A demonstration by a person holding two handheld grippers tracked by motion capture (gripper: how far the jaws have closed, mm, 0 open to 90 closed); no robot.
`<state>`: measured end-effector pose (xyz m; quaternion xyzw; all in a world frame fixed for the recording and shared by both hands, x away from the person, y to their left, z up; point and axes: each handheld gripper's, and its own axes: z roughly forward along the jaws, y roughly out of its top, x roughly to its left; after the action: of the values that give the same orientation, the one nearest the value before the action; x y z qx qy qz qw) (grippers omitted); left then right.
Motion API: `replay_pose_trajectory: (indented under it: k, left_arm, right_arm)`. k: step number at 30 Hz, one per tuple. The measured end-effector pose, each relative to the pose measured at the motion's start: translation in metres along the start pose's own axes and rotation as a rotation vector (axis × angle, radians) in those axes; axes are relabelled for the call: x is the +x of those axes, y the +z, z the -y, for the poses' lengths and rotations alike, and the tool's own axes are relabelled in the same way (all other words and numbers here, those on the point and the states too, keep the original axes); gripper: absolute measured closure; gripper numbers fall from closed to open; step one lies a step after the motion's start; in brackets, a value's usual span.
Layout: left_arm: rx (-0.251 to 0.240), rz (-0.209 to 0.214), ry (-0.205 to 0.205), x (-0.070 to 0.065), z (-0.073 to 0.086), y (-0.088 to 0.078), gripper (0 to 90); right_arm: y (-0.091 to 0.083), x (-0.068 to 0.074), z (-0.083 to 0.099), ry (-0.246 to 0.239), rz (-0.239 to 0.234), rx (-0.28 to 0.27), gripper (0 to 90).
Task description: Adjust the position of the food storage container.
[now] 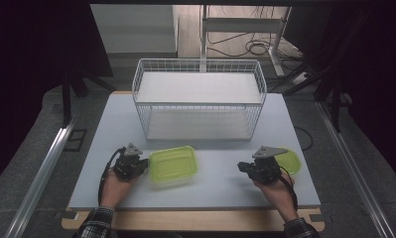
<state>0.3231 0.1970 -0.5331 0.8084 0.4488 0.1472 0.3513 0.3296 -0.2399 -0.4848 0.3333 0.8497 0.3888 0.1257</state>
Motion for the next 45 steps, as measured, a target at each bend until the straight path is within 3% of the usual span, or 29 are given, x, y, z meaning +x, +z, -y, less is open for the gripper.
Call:
replay_pose_trajectory:
  k: [7, 12, 28, 37, 40, 42, 45]
  left_arm:
    - [-0.004, 0.035, 0.005, 0.001, -0.010, 0.011, 85.4]
    - [0.014, 0.064, 0.053, -0.016, -0.015, 0.016, 84.8]
    - [0.039, 0.169, 0.132, -0.055, -0.023, 0.026, 84.1]
    - [0.051, 0.222, 0.177, -0.078, -0.019, 0.020, 83.5]
    - [0.043, 0.219, 0.179, -0.080, -0.017, 0.015, 82.1]
    - [0.034, 0.211, 0.177, -0.077, -0.014, 0.008, 79.5]
    - [0.001, 0.188, 0.163, -0.073, -0.008, -0.004, 67.7]
  right_arm:
    - [0.007, 0.006, -0.005, -0.004, -0.029, -0.004, 84.5]
    - [0.013, 0.009, -0.010, -0.005, -0.047, -0.008, 84.5]
    - [0.042, 0.014, -0.025, -0.023, -0.052, 0.011, 84.6]
    - [0.035, 0.010, -0.021, -0.018, -0.032, 0.008, 83.2]
    - [0.032, 0.009, -0.019, -0.018, -0.022, 0.009, 82.5]
    - [0.029, 0.010, -0.018, -0.021, -0.016, 0.006, 80.9]
    - [0.022, 0.010, -0.016, -0.030, -0.001, 0.000, 76.9]
